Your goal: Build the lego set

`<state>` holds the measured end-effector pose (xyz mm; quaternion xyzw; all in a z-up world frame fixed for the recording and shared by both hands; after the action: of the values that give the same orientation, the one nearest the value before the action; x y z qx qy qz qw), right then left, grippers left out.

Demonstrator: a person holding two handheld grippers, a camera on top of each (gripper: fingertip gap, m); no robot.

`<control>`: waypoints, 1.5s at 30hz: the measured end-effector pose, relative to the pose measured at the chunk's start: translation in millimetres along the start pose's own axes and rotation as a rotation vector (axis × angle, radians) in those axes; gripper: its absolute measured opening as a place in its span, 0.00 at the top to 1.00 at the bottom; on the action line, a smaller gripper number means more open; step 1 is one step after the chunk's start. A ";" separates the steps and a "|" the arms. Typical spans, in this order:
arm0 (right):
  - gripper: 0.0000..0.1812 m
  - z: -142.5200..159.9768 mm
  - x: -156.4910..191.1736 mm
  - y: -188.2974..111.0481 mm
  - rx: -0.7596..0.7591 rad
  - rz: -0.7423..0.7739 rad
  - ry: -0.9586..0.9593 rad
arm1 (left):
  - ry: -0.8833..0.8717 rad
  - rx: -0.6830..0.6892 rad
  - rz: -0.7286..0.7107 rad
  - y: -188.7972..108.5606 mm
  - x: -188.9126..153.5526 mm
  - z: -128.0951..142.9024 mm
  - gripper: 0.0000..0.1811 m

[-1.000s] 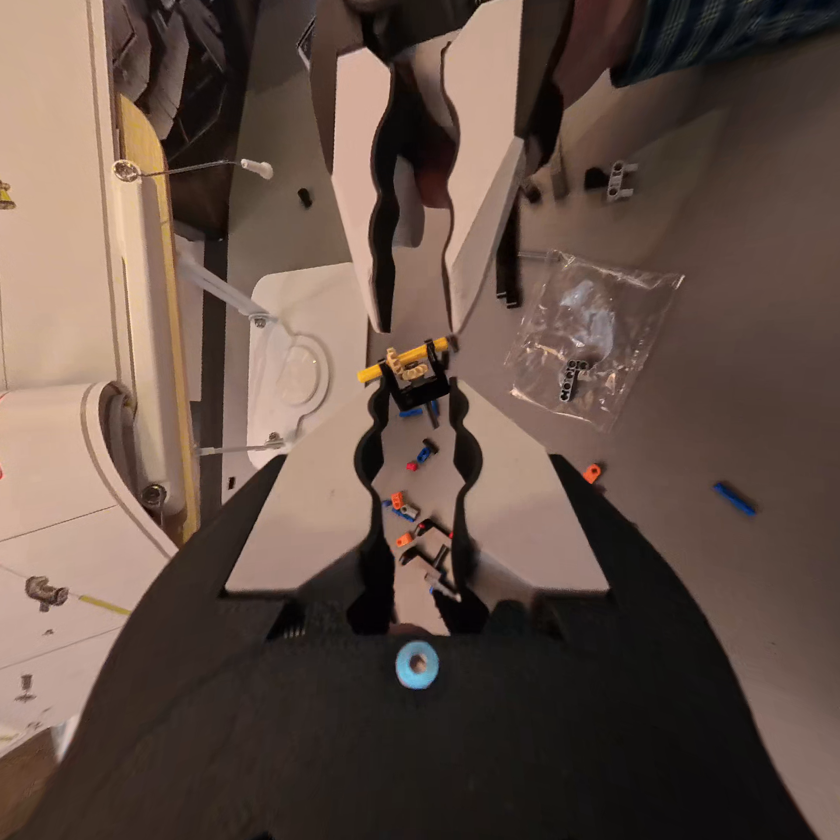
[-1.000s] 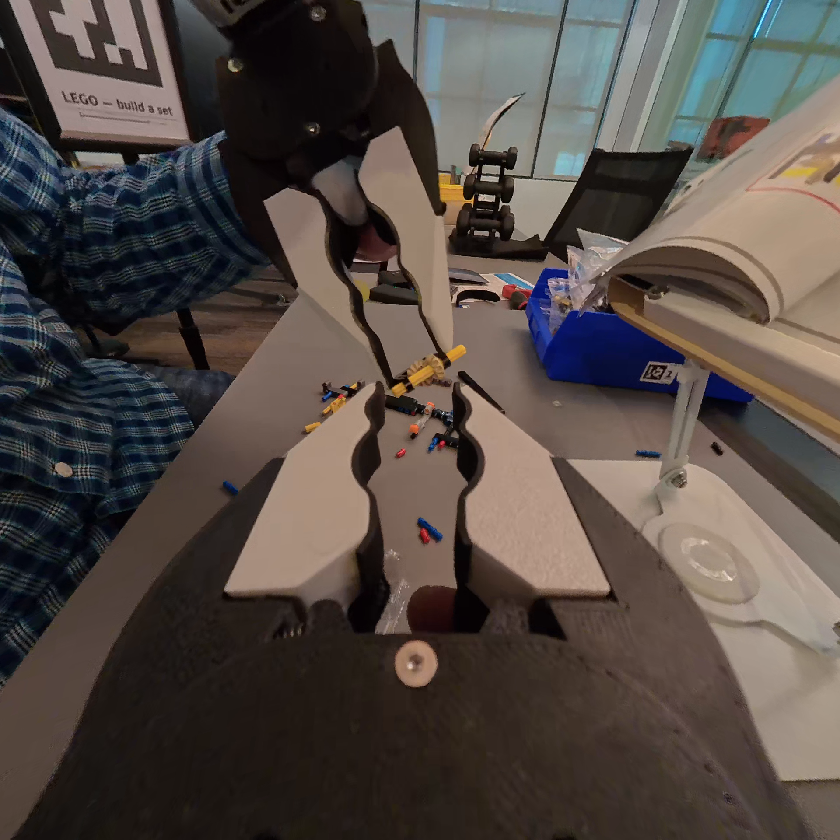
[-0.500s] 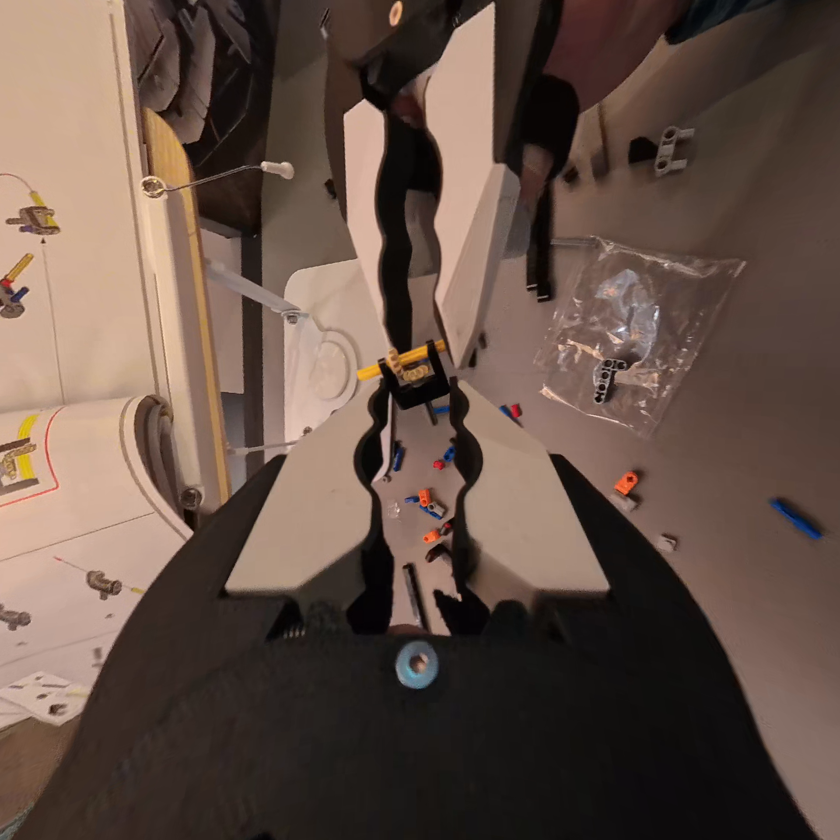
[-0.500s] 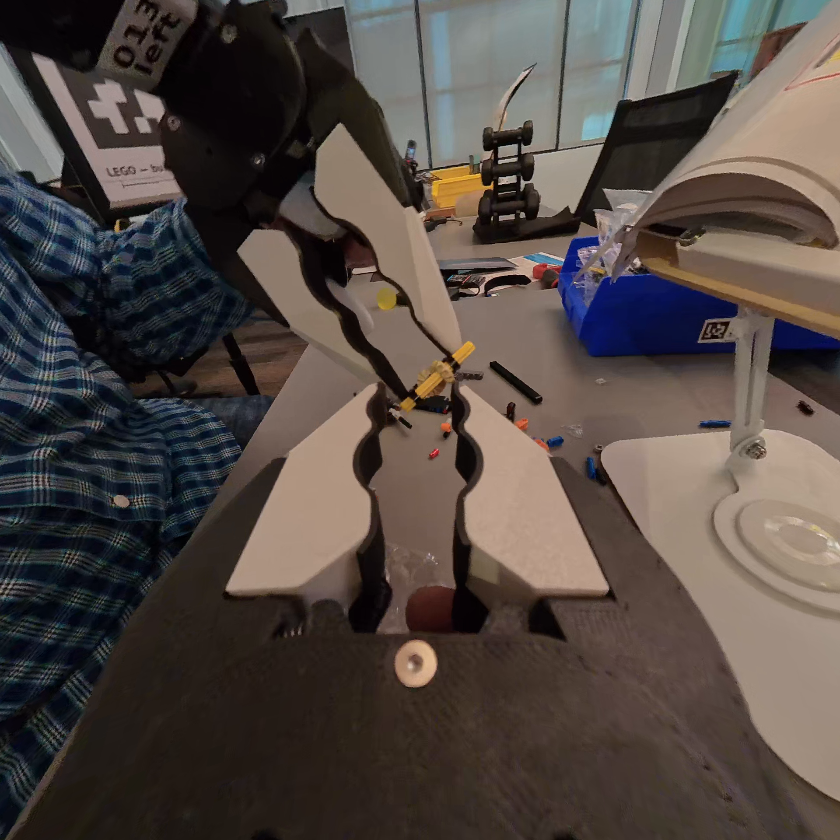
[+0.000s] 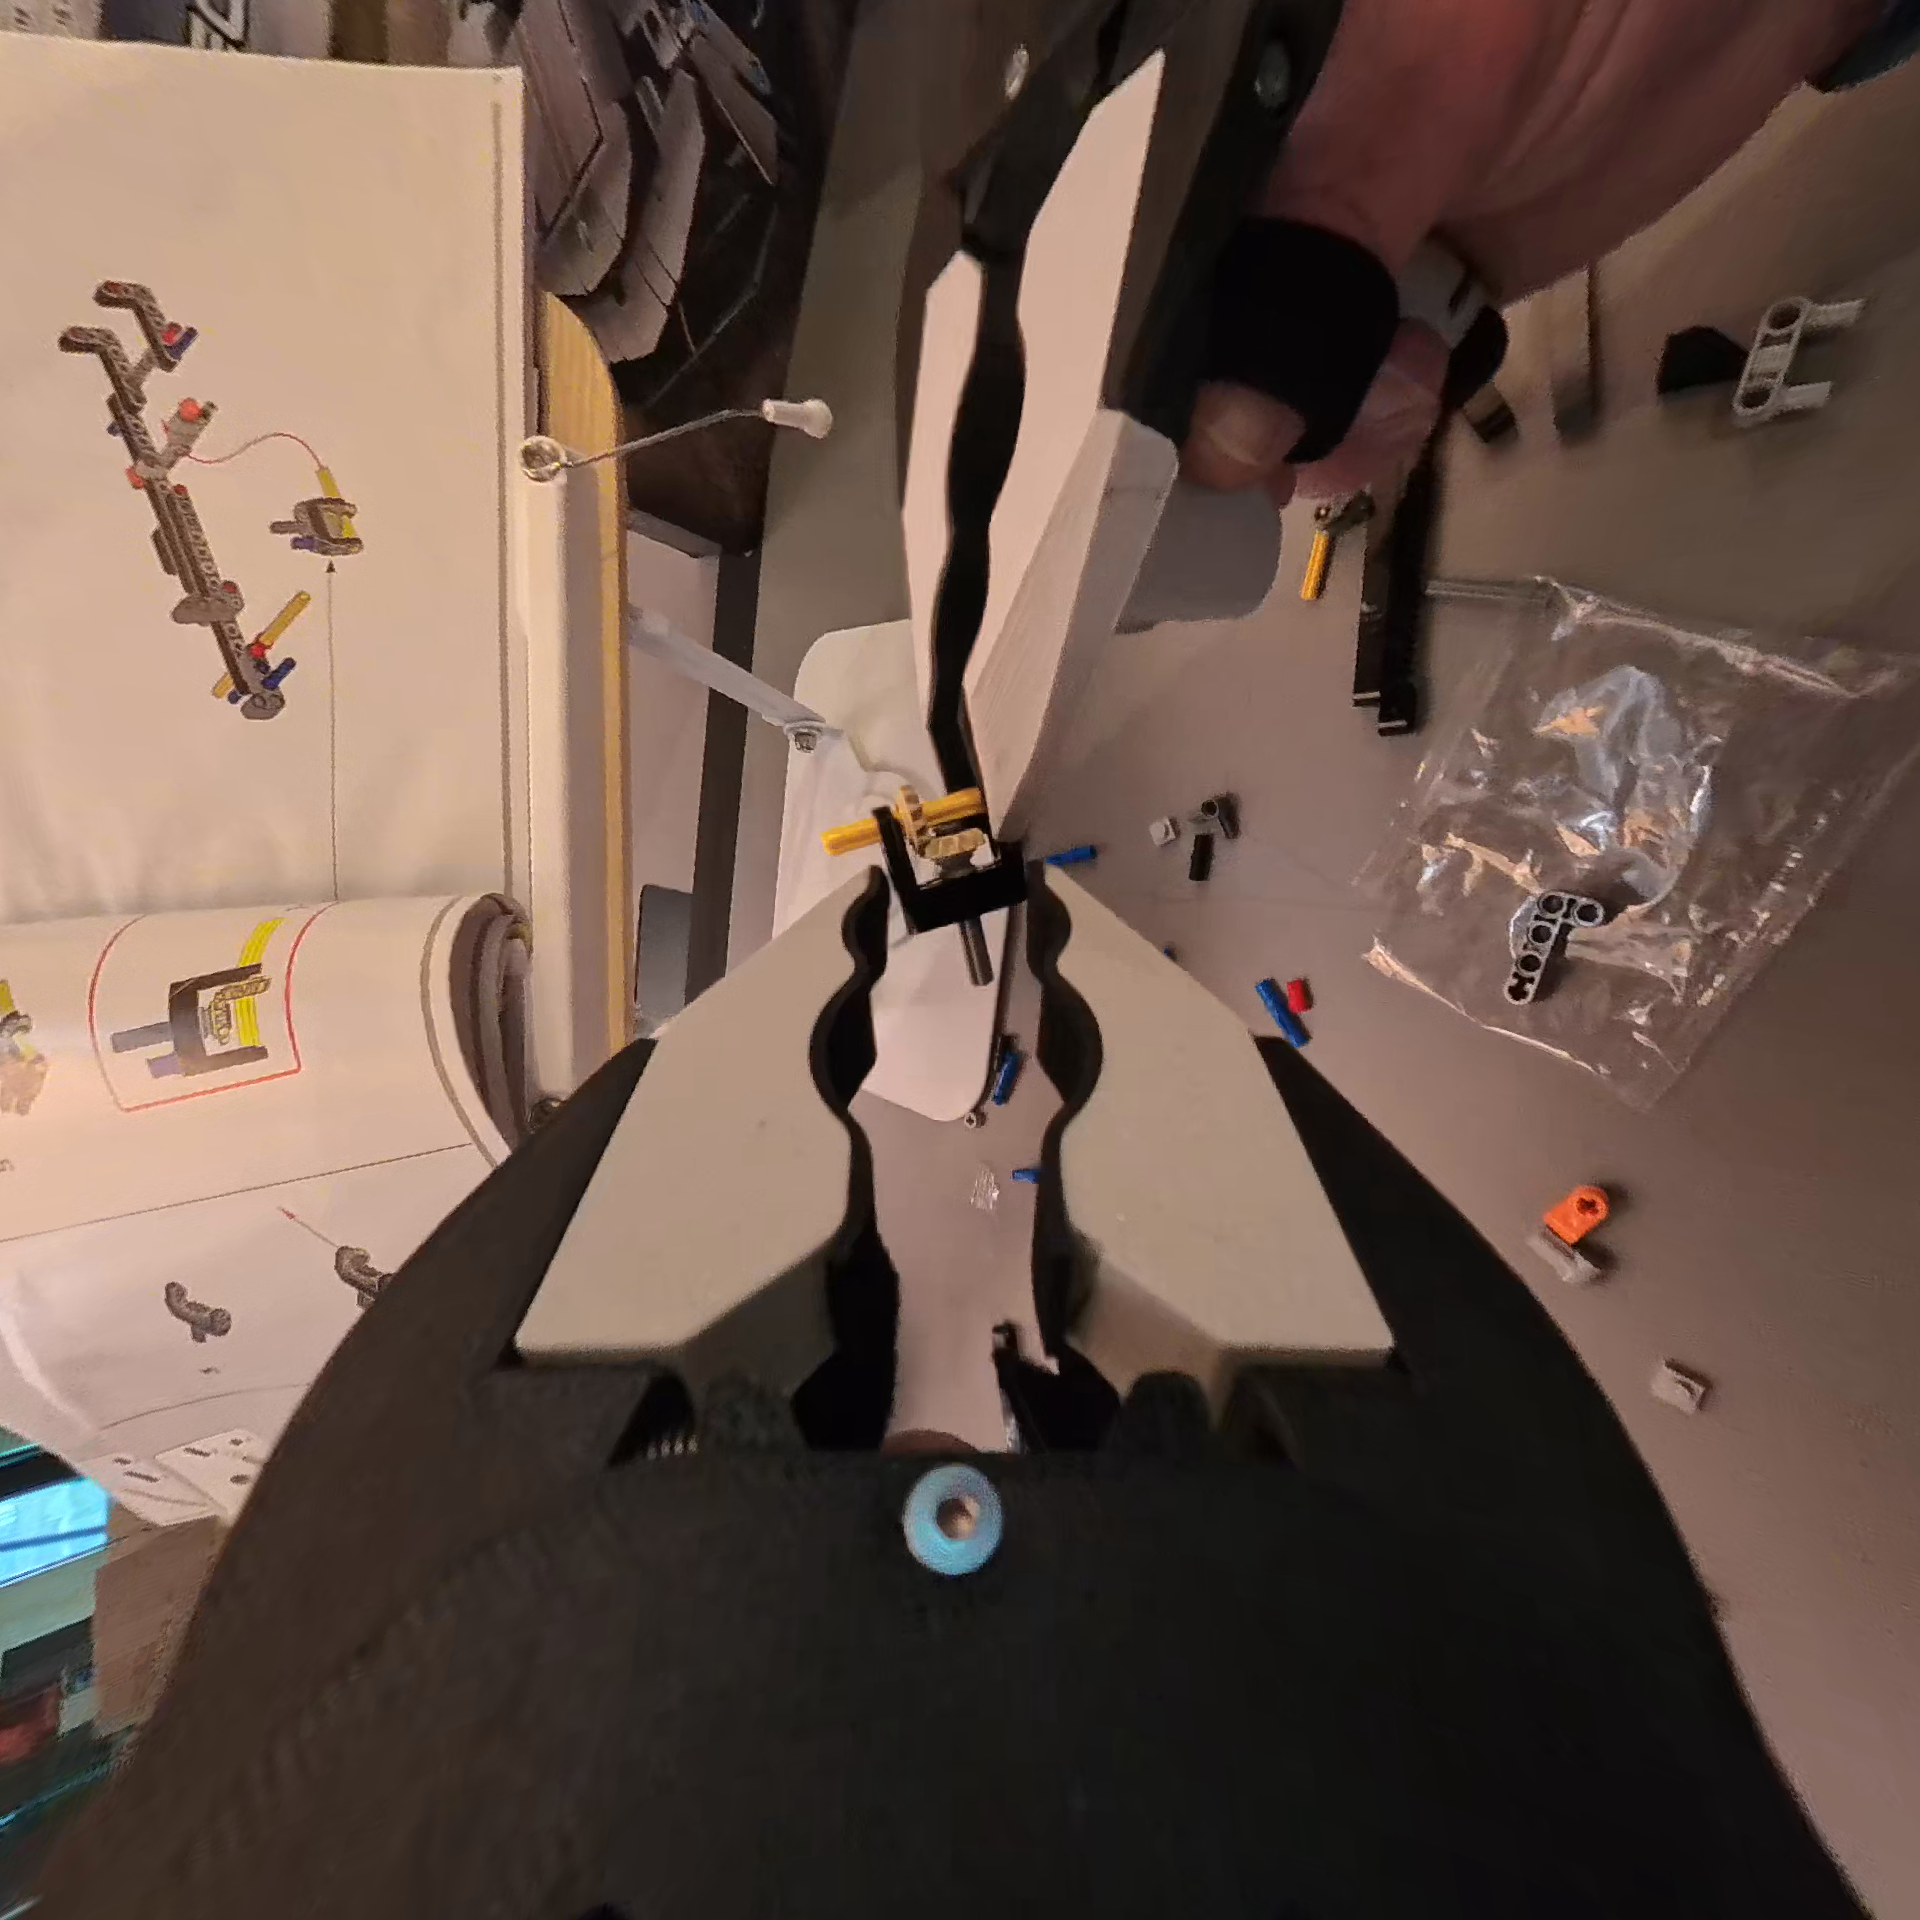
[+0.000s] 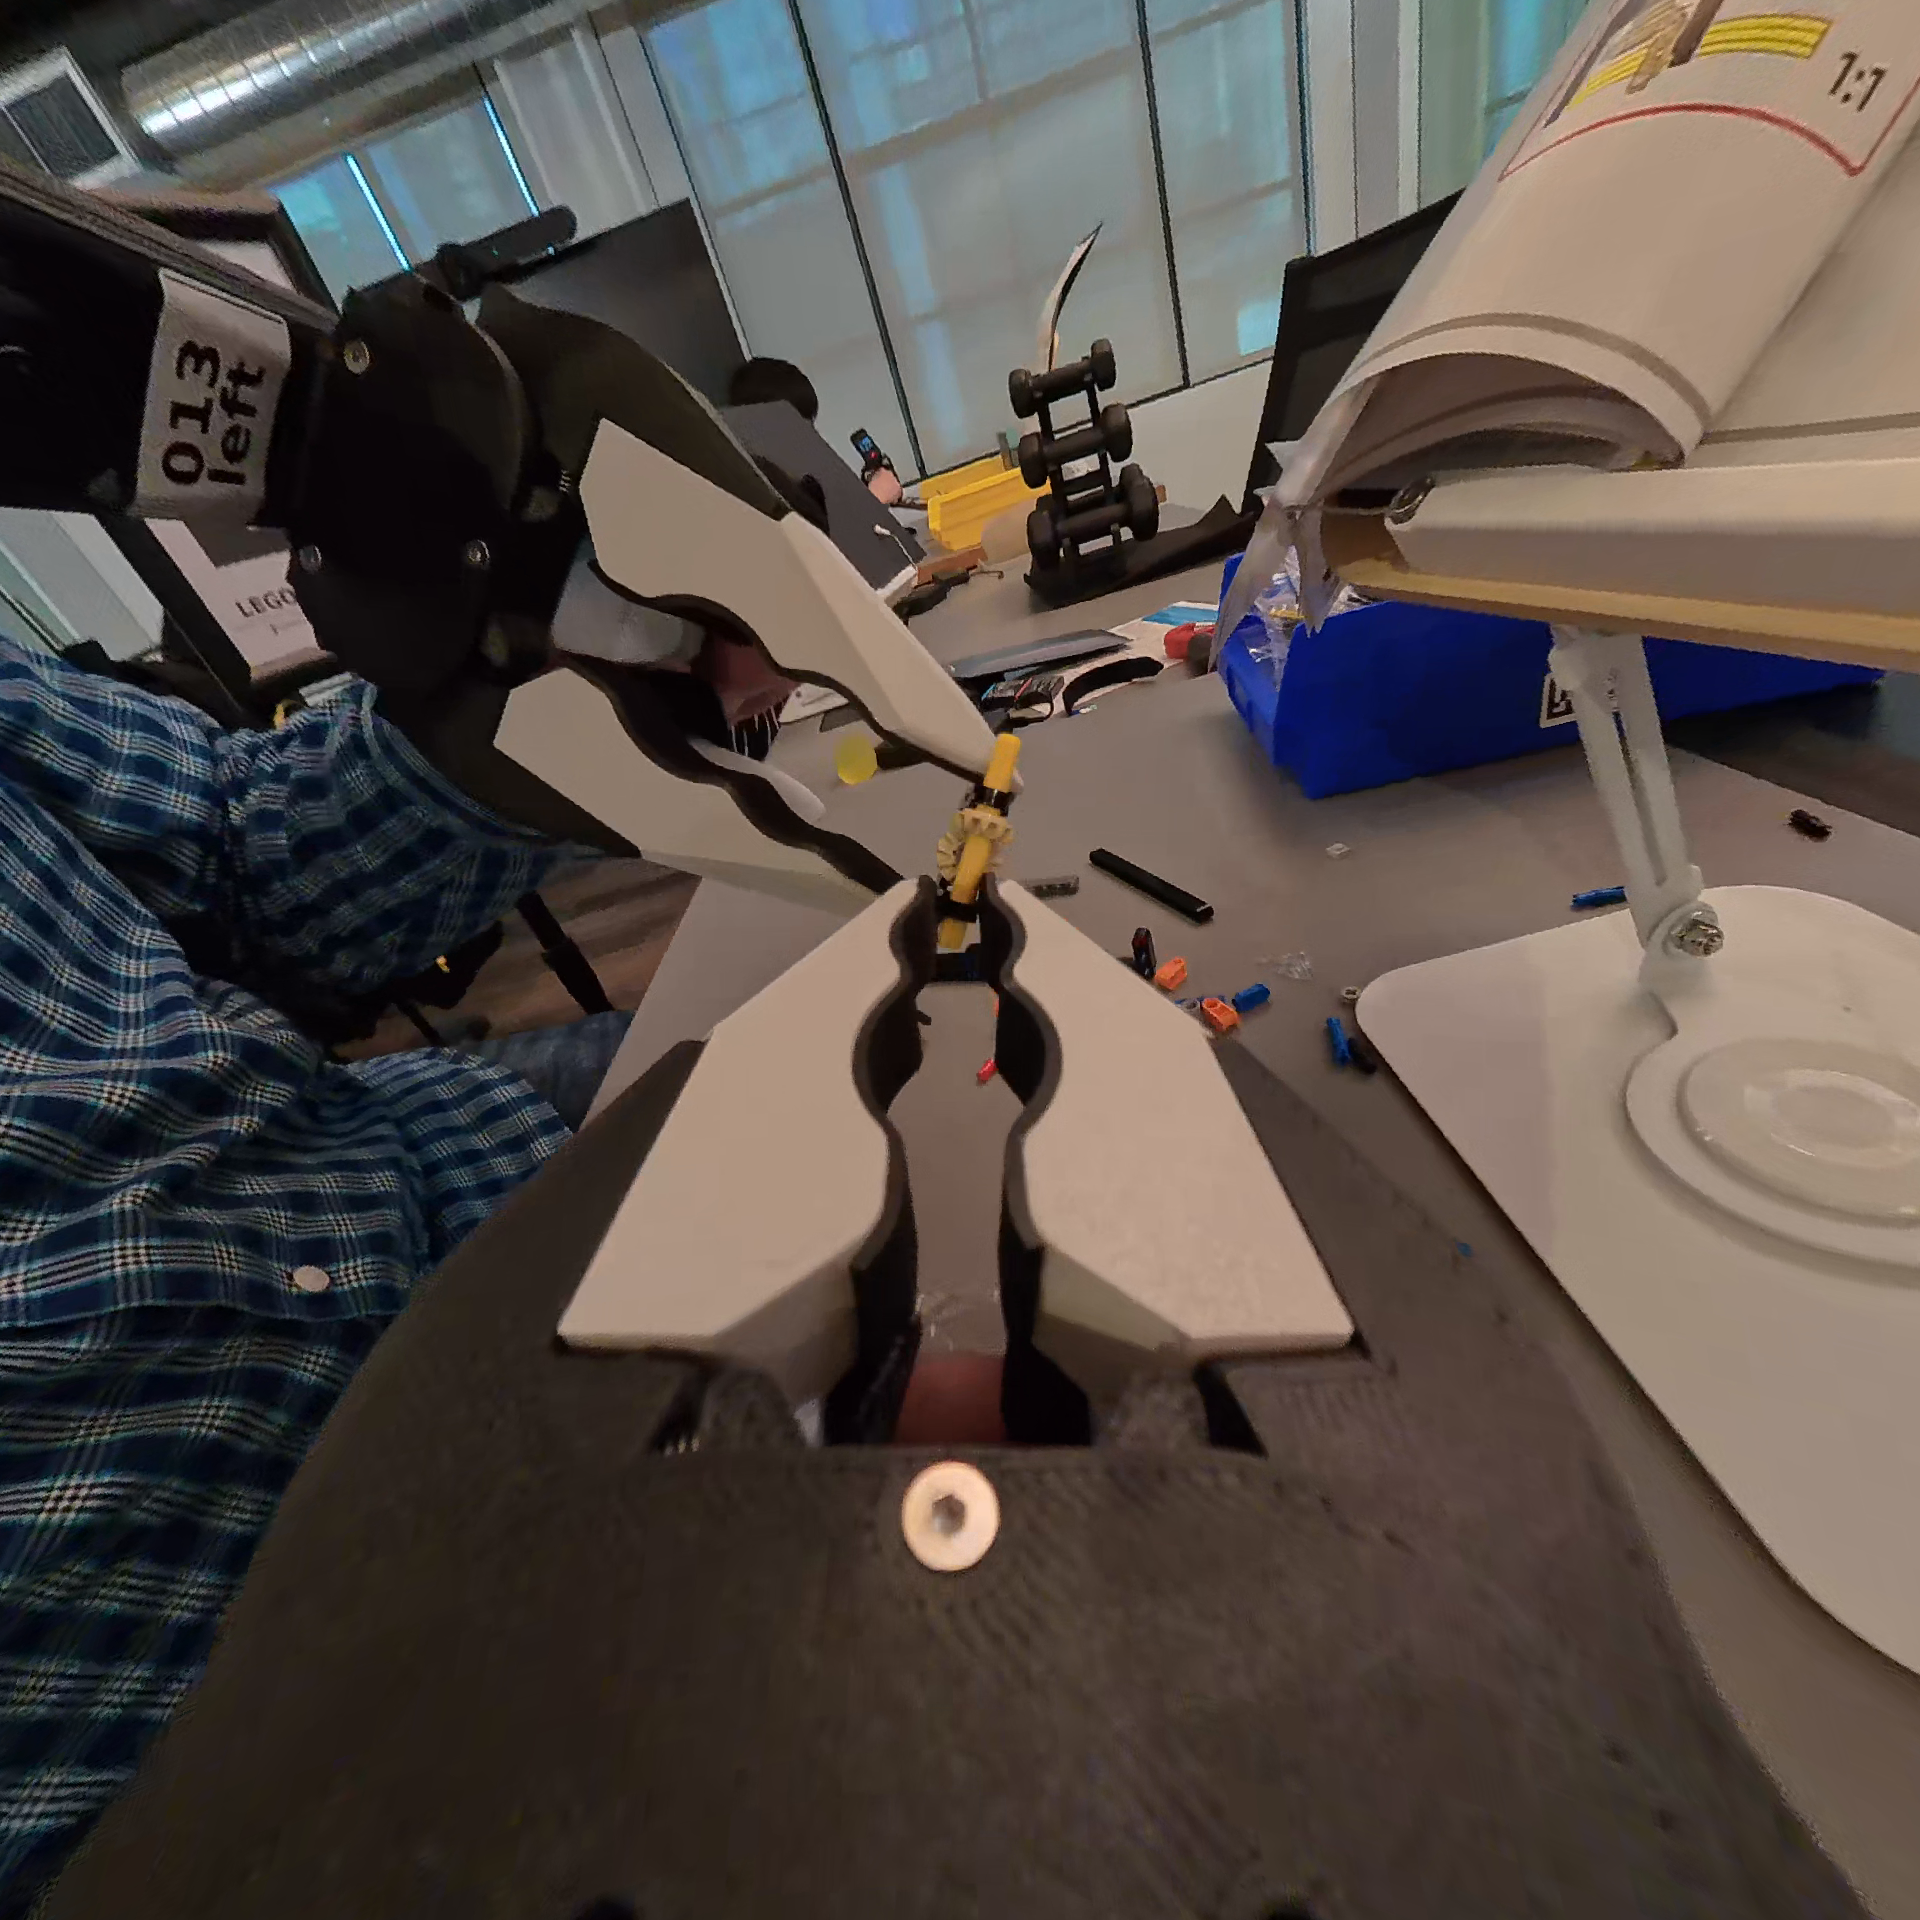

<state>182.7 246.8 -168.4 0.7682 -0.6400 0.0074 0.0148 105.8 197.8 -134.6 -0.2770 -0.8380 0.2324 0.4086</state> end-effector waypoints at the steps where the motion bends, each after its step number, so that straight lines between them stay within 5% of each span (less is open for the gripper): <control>1: 0.97 -0.1 -0.4 -0.4 -0.009 -0.003 0.009 | -0.011 -0.014 -0.002 -0.7 1.0 -1.1 0.86; 16: 0.97 -10.0 -8.2 -12.2 -0.218 -0.040 0.145 | -0.280 -0.219 0.051 -2.2 14.7 1.1 0.76; 27: 0.97 -16.1 -5.7 -15.0 -0.286 -0.049 0.120 | -0.882 -0.511 0.623 -0.3 21.2 7.9 0.91; 41: 0.97 -15.6 -6.8 -14.1 -0.291 -0.051 0.132 | -0.996 -0.539 0.683 2.3 23.7 11.3 0.98; 45: 0.88 -15.5 -7.7 -14.7 -0.239 -0.036 0.091 | -0.991 -0.505 0.700 -2.2 28.1 10.9 0.98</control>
<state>195.8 257.4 -153.3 0.7712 -0.6211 -0.0342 0.1352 82.0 212.8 -123.7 -0.4808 -0.8161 0.2478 -0.2034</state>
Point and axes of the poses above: each gripper's, where its closed fingertips meet, y out along the fingers, z out of its underside, x = y × z across the jaws, the point moved 6 cm from there along -y, back along the fingers, and after that the axes turned 15 degrees about -y, right-handed, at the moved point
